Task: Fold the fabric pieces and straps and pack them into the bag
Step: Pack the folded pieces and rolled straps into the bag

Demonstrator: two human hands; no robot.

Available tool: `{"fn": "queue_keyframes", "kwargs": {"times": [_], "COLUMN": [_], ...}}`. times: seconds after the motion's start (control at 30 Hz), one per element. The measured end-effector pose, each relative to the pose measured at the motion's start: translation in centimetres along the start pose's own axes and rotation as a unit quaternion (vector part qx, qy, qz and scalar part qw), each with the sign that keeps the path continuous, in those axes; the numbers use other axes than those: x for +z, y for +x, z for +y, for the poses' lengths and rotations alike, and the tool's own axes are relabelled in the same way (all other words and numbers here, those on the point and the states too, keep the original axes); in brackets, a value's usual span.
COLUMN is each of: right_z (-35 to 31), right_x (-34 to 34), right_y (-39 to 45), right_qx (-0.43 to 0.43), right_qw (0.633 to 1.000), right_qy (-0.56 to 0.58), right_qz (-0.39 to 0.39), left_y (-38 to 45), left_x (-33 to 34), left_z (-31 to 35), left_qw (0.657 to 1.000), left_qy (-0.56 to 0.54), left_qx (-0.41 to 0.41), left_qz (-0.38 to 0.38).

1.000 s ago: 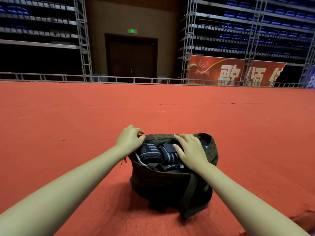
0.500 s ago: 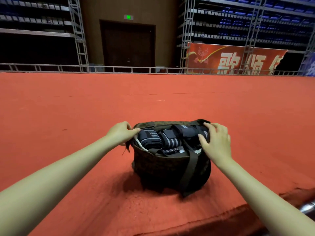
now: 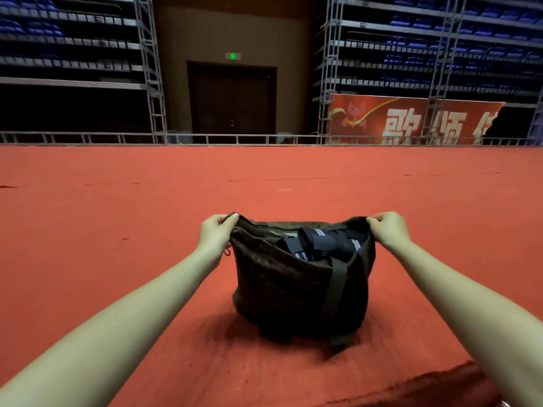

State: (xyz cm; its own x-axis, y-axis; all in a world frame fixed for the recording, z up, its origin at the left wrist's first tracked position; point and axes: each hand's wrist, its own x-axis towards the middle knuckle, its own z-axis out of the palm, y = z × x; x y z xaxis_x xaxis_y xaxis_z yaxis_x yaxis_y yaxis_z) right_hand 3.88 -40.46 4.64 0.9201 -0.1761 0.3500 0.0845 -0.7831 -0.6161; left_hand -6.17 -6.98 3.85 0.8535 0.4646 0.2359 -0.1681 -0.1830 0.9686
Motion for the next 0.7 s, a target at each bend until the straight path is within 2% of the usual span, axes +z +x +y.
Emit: {"fn": "queue_keyframes", "kwargs": {"times": [0.1, 0.27, 0.53, 0.7], "right_z": [-0.6, -2.7, -3.3, -5.1], "right_x": [-1.9, -3.5, -0.3, 0.5], "right_y": [0.1, -0.4, -3.9, -4.0], "right_qx": [-0.033, -0.060, -0.042, 0.014], "right_qw": [0.994, 0.983, 0.976, 0.967], "right_qy": [0.089, 0.141, 0.173, 0.226], "right_qz": [0.058, 0.103, 0.122, 0.115], "left_y": [1.0, 2.4, 0.1, -1.0], "left_x": [-1.2, -3.4, -8.0, -9.9], "left_z": [0.3, 3.1, 0.2, 0.7], "left_qw": [0.999, 0.993, 0.996, 0.995], "left_qy": [-0.004, -0.034, 0.021, 0.069], "left_qx": [0.018, 0.054, 0.052, 0.075], "left_qz": [0.046, 0.098, 0.073, -0.010]}}
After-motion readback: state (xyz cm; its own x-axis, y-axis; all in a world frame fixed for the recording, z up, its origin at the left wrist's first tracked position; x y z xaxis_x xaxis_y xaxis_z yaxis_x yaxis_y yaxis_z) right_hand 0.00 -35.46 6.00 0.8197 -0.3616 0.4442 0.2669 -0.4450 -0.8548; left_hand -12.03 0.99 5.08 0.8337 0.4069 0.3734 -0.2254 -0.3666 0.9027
